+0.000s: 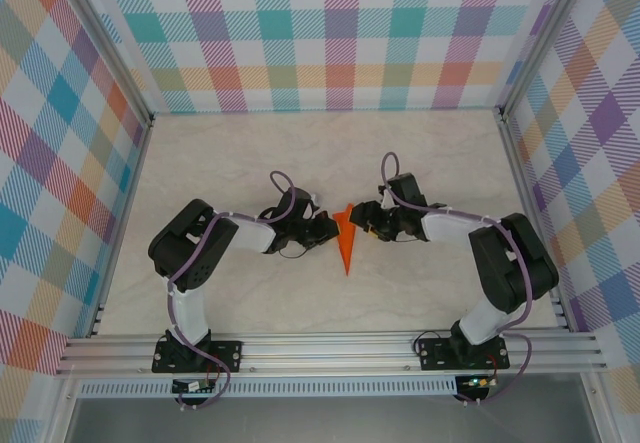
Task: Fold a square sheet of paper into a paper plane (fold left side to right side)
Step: Fold the wing for the fifth time at the center of the table.
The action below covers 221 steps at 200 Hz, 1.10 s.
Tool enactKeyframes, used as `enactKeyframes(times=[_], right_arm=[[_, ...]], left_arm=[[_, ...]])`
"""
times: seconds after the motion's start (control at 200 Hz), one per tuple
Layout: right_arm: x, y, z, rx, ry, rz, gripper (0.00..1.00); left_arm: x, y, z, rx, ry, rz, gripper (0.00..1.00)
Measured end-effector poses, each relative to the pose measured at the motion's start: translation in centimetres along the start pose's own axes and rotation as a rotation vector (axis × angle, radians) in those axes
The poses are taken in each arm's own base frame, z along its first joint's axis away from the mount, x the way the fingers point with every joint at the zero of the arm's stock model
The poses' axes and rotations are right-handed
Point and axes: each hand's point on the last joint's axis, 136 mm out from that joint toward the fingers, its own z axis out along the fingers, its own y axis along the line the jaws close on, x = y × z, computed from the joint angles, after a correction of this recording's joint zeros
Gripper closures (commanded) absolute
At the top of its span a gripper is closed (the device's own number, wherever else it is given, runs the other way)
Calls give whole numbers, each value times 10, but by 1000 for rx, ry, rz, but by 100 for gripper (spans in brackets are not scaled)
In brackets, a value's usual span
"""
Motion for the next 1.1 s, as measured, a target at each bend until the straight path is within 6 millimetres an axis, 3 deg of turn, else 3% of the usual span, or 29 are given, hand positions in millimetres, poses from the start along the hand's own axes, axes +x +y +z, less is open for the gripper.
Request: enactKeyframes(times=[0.29,0.555,1.105], right_arm=[[-36,19,13,-16,-26,5,22],[-33,11,30,-9,29,32,22],[-31,12,42,-9,79,43,22]], left_arm=[[0,0,0,0,0,1,100],[0,0,0,0,0,4,100],[0,-1,0,3,4,30,100]])
